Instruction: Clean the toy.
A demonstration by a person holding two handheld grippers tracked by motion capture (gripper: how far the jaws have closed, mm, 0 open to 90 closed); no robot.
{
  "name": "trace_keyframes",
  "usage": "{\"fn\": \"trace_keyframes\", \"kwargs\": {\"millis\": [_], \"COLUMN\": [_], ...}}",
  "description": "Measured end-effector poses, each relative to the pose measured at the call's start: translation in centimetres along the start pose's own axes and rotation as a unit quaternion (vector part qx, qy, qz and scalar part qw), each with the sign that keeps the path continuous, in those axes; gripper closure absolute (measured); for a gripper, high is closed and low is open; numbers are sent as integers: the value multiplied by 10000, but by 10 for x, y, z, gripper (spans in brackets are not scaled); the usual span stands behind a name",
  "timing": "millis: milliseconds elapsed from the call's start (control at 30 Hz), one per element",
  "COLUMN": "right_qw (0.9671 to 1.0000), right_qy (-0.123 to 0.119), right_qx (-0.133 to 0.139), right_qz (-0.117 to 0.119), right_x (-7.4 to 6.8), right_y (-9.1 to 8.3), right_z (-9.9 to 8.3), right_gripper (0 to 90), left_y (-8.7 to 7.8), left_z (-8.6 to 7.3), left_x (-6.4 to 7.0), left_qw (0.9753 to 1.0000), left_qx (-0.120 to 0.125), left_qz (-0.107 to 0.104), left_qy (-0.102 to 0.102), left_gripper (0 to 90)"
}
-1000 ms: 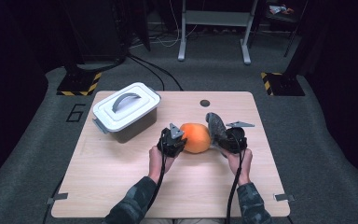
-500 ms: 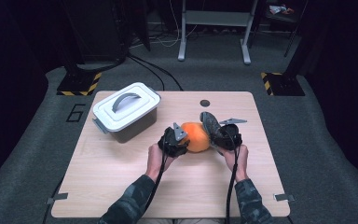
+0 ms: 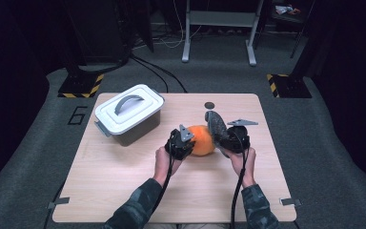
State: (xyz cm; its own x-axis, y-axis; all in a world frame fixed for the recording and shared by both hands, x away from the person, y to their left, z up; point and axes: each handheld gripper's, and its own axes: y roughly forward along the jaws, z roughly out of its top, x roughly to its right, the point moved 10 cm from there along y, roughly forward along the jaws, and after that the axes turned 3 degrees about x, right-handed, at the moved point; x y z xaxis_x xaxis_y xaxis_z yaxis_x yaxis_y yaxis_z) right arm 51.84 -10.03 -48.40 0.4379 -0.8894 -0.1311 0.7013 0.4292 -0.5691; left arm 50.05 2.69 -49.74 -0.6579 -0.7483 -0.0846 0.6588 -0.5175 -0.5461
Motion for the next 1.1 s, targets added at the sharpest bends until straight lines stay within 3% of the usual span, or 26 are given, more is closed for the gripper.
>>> {"fn": "trace_keyframes", "kwargs": {"millis": [67,100,167,267,367,533,700,1100], "right_qw": [10000,9996,9991,9983,9982,9992,9997,9978], "right_qy": [-38,-3,-42,-111,-125,-174,-241,248], "right_qx": [49,173,231,193,99,-8,-79,-506], "right_qz": [40,237,363,541,574,359,55,-350], "right_x": [-4,-16,-26,-40,-43,-34,-19,25], "right_y": [-3,-10,-12,-6,5,15,18,33], "right_z": [4,12,18,22,20,13,6,-27], "right_gripper": [712,712,711,708,705,706,706,709], "left_y": [-1,-2,-1,1,2,6,6,8], "left_z": [2,3,2,2,-1,-6,-8,-11], "left_x": [1,3,3,4,0,-5,-7,-12], "left_qw": [9999,9996,9993,9989,9989,9988,9993,9989], "left_qx": [8,17,21,19,-25,-55,-113,-72], "left_qz": [-80,-153,-188,-198,-147,-116,-55,-4], "left_qy": [-109,-219,-316,-421,-438,-472,-341,-457], "left_gripper": [796,794,793,788,777,766,761,757]}}
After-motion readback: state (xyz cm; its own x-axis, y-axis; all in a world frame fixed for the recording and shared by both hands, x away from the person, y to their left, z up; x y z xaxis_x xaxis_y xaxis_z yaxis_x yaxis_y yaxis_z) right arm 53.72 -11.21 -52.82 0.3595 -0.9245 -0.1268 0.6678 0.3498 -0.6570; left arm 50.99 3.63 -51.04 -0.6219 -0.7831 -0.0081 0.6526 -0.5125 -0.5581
